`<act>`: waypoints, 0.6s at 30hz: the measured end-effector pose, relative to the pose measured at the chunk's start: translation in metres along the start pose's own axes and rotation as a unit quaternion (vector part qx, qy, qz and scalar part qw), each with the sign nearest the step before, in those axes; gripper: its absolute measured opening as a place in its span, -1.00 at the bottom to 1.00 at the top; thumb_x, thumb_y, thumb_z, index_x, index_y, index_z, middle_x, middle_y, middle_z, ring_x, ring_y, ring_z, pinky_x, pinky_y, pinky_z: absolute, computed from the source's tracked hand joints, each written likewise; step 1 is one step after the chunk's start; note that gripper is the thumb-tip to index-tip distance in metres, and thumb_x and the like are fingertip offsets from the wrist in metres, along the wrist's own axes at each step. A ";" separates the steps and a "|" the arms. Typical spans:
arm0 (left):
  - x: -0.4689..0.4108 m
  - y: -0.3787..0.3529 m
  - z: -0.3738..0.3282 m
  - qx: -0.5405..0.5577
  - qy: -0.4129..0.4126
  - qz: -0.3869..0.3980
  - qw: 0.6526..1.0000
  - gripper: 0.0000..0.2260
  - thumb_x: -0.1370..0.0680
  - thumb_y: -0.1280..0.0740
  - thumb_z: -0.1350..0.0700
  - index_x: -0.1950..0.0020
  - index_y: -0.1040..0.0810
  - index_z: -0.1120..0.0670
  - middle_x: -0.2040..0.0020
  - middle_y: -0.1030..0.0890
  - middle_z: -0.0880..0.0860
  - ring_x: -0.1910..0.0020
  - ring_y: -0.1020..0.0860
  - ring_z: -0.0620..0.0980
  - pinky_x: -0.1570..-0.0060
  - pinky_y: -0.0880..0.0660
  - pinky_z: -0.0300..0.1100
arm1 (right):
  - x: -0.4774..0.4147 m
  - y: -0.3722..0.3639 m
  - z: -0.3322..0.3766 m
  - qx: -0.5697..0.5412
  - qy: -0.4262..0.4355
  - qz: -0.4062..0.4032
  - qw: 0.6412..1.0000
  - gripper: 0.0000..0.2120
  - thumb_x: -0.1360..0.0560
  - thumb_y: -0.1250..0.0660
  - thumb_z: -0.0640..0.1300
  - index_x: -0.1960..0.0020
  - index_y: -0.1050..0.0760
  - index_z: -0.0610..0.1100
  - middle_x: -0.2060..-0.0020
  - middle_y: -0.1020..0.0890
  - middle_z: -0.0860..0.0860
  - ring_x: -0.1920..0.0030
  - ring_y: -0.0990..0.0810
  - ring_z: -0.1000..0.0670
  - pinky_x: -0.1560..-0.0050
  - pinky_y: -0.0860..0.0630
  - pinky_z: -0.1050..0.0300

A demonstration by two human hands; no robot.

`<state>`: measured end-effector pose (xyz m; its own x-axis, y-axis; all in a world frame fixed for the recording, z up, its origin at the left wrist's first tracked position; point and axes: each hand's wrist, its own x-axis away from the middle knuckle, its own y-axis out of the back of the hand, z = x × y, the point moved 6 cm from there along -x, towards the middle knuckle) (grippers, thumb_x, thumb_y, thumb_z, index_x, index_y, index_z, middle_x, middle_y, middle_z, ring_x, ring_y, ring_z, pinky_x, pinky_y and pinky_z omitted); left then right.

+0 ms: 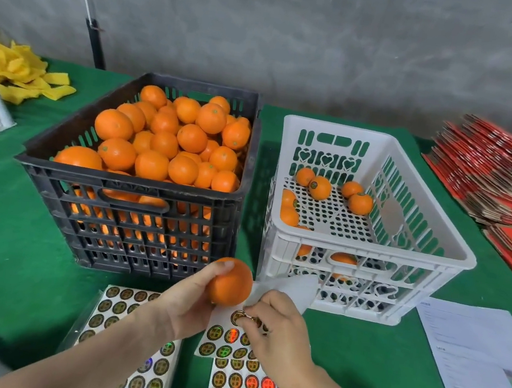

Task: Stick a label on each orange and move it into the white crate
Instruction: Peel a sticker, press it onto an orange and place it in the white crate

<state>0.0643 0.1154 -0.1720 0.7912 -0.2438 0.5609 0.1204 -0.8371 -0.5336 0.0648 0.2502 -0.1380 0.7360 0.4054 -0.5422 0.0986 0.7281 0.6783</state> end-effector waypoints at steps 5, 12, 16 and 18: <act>-0.003 0.001 0.001 -0.001 0.017 -0.012 1.000 -0.35 -0.29 -0.45 -0.10 -0.27 -0.48 0.24 0.08 -0.65 0.26 0.21 -0.65 0.17 0.24 -0.62 -0.08 | 0.001 0.004 0.006 -0.002 0.053 -0.025 0.998 -0.96 -0.39 -0.43 -0.17 0.19 -0.65 -0.13 0.31 -0.54 0.02 0.23 -0.44 0.14 0.23 -0.43 0.35; 0.000 0.008 -0.003 -0.035 0.001 0.005 0.999 -0.27 -0.20 -0.60 0.02 -0.29 -0.47 0.25 -0.08 -0.64 0.29 0.05 -0.67 0.19 0.15 -0.63 -0.03 | -0.009 0.016 -0.009 -0.265 -0.200 0.045 0.942 -0.85 -0.46 -0.39 -0.27 0.21 -0.58 -0.05 0.27 -0.60 0.13 0.23 -0.53 0.17 0.12 -0.44 0.31; 0.003 0.001 -0.005 -0.084 -0.029 0.079 0.993 -0.06 0.00 -0.71 0.10 -0.31 -0.46 0.28 -0.20 -0.59 0.28 -0.13 -0.60 0.18 -0.05 -0.58 -0.02 | -0.030 0.024 -0.012 -0.370 -0.293 0.082 0.878 -0.83 -0.47 -0.35 -0.32 0.23 -0.60 -0.10 -0.01 -0.63 0.04 -0.06 -0.57 0.10 0.01 -0.44 0.41; 0.005 -0.004 -0.006 -0.097 -0.044 0.103 0.989 -0.08 0.00 -0.72 0.11 -0.30 -0.47 0.25 -0.15 -0.62 0.24 -0.09 -0.62 0.14 -0.01 -0.58 -0.08 | -0.034 0.024 -0.004 -0.357 -0.283 0.118 0.882 -0.82 -0.47 -0.35 -0.32 0.24 -0.59 -0.10 -0.09 -0.60 0.06 -0.12 -0.54 0.13 0.00 -0.43 0.43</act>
<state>0.0639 0.1149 -0.1629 0.8376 -0.3819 0.3906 -0.1588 -0.8544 -0.4948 0.0398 0.2564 -0.1054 0.9162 0.3983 0.0441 -0.4003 0.9050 0.1438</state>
